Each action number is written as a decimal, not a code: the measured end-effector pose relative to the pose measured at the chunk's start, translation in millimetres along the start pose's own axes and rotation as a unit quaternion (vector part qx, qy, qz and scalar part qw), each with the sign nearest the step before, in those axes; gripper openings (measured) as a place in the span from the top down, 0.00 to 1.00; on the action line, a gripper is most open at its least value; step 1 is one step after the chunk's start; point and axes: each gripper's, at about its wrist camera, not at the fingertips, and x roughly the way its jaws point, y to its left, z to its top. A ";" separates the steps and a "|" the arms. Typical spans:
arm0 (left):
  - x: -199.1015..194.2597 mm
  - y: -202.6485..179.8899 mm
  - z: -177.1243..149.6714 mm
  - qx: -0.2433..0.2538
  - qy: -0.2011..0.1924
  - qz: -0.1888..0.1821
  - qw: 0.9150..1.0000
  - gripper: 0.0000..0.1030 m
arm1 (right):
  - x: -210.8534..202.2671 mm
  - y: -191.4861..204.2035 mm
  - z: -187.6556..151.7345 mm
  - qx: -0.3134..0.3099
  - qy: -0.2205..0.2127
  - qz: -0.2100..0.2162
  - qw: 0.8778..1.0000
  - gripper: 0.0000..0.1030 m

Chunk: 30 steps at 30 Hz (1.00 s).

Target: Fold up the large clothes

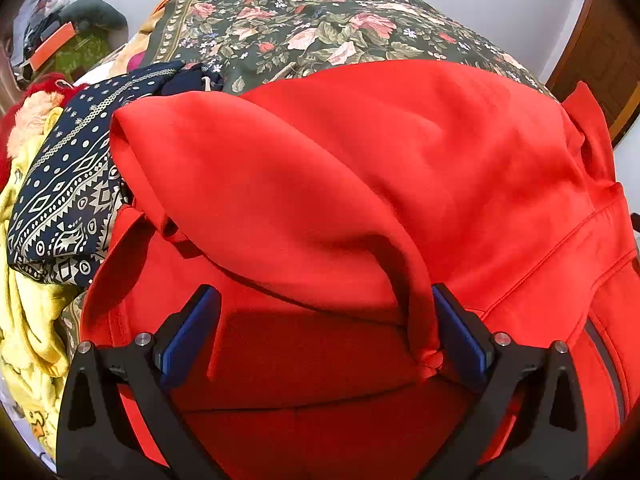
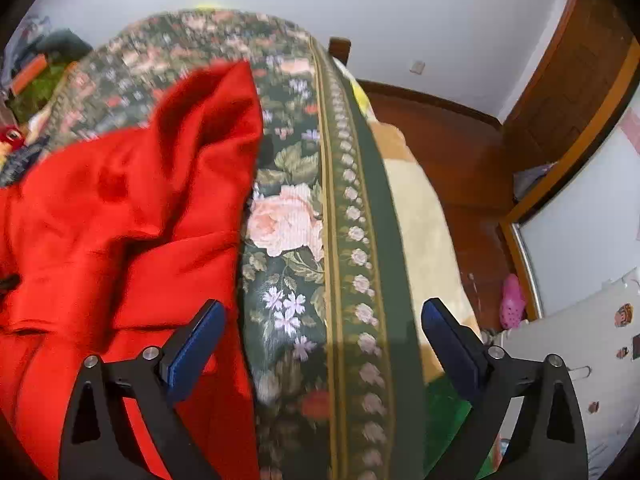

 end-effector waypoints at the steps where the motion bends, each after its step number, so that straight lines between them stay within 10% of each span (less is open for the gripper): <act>1: -1.5 0.7 0.5 -0.001 0.000 0.000 1.000 0.00 | -12.0 1.5 2.5 -0.007 -0.016 0.004 1.000 0.05; 7: -32.9 1.5 10.3 0.024 -0.033 0.016 0.999 0.00 | -46.0 32.7 37.2 -0.025 -0.074 0.077 0.994 0.05; 16: -28.8 31.7 68.4 0.019 -0.064 0.081 0.994 0.00 | 50.0 73.2 95.6 0.040 0.014 0.156 0.987 0.05; 30: 21.3 66.3 44.9 -0.047 -0.036 0.077 0.995 0.00 | 83.1 -38.3 76.5 0.123 0.003 0.040 0.992 0.05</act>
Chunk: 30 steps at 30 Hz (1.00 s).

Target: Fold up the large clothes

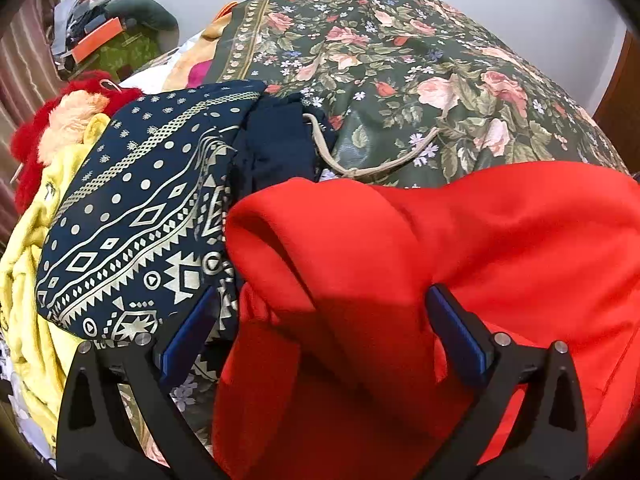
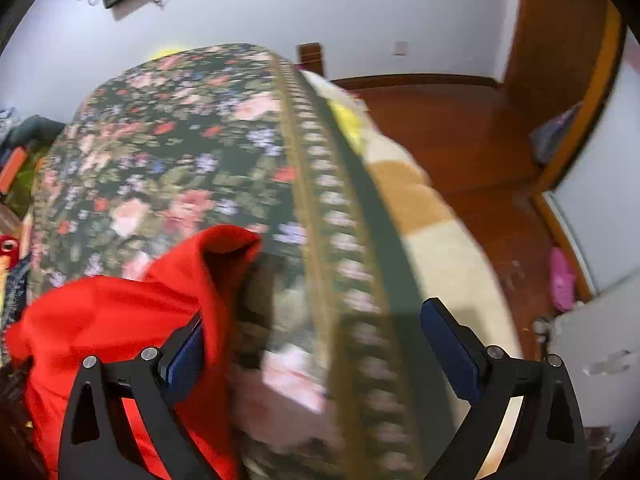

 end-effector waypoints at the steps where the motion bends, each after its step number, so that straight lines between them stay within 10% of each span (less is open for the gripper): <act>1: -0.7 0.5 -0.9 0.000 0.000 0.003 1.000 0.00 | -4.5 -1.8 -3.9 -0.010 -0.007 -0.018 1.000 0.05; 6: -2.6 13.2 -2.5 -0.021 0.011 0.042 0.999 0.00 | -26.8 -15.4 -17.4 -0.054 -0.044 -0.182 0.981 0.15; 18: -87.2 19.3 -27.6 0.031 -0.019 0.027 0.999 0.00 | -138.6 -12.3 -68.6 -0.063 -0.041 0.051 0.996 0.14; 30: -178.5 50.7 -66.7 0.027 -0.044 -0.028 0.998 0.00 | -204.7 20.9 -151.9 -0.127 -0.039 0.094 0.987 0.14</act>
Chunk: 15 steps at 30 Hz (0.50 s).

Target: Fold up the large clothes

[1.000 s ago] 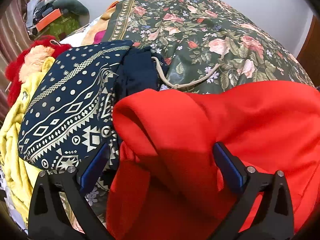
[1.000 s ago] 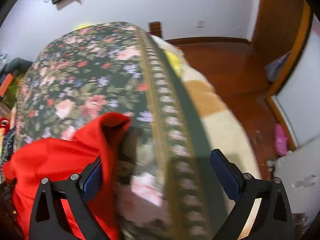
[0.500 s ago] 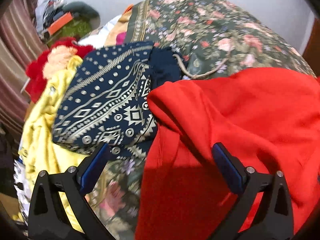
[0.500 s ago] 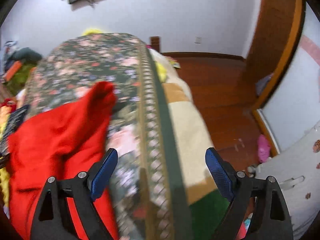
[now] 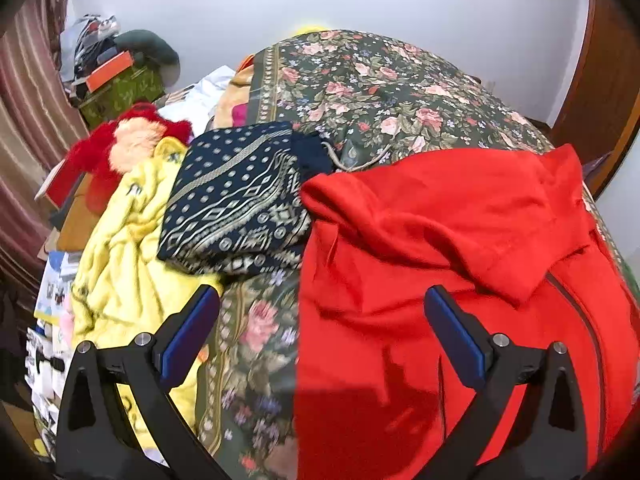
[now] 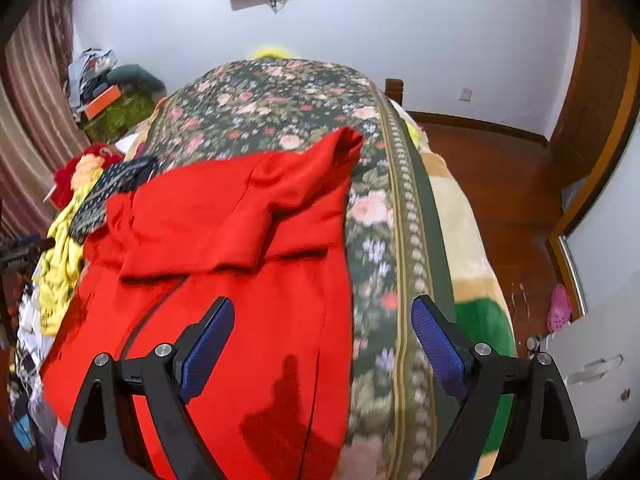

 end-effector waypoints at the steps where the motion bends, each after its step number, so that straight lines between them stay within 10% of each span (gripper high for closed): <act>1: -3.0 4.6 -5.2 -0.003 0.002 -0.004 1.000 0.00 | -3.3 0.0 -5.6 0.000 0.002 0.000 1.000 0.14; 15: -4.1 49.7 -111.7 -0.074 0.083 -0.059 0.992 0.00 | -27.1 0.9 -102.3 0.057 0.057 -0.003 0.997 0.14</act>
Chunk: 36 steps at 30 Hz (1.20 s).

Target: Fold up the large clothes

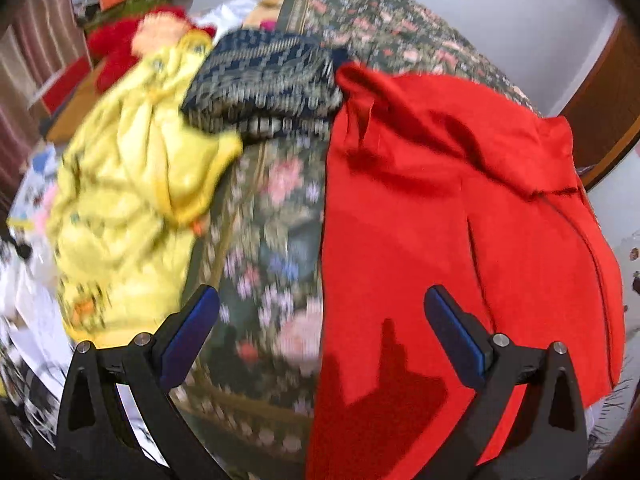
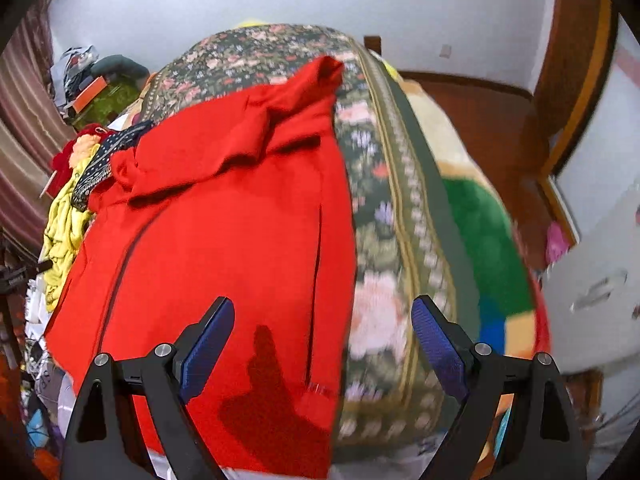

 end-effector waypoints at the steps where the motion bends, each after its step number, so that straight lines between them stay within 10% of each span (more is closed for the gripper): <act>1: 2.1 2.4 -7.6 -0.006 0.009 -0.007 1.000 0.00 | 1.1 -0.3 -4.3 0.005 0.005 0.003 1.000 0.14; 13: 30.1 9.1 -68.0 -0.091 0.075 -0.094 0.989 0.00 | 27.3 -7.5 -47.0 0.102 0.025 0.125 0.987 0.16; 16: 27.0 1.1 -67.4 -0.090 0.068 -0.103 0.988 0.02 | 25.6 -4.5 -45.5 0.101 0.008 0.130 0.986 0.31; 20: 15.6 -16.7 -65.8 -0.064 0.054 -0.129 0.988 0.39 | 18.2 -3.5 -43.2 0.101 -0.003 0.149 0.984 0.75; 24: 8.8 -29.1 -60.5 -0.043 0.047 -0.134 0.989 0.88 | 11.4 7.7 -42.1 0.083 -0.019 0.150 0.985 0.87; 36: -45.0 -42.8 -4.8 -0.009 -0.051 -0.117 0.992 0.95 | -24.1 25.3 11.4 0.040 -0.101 0.158 0.981 0.89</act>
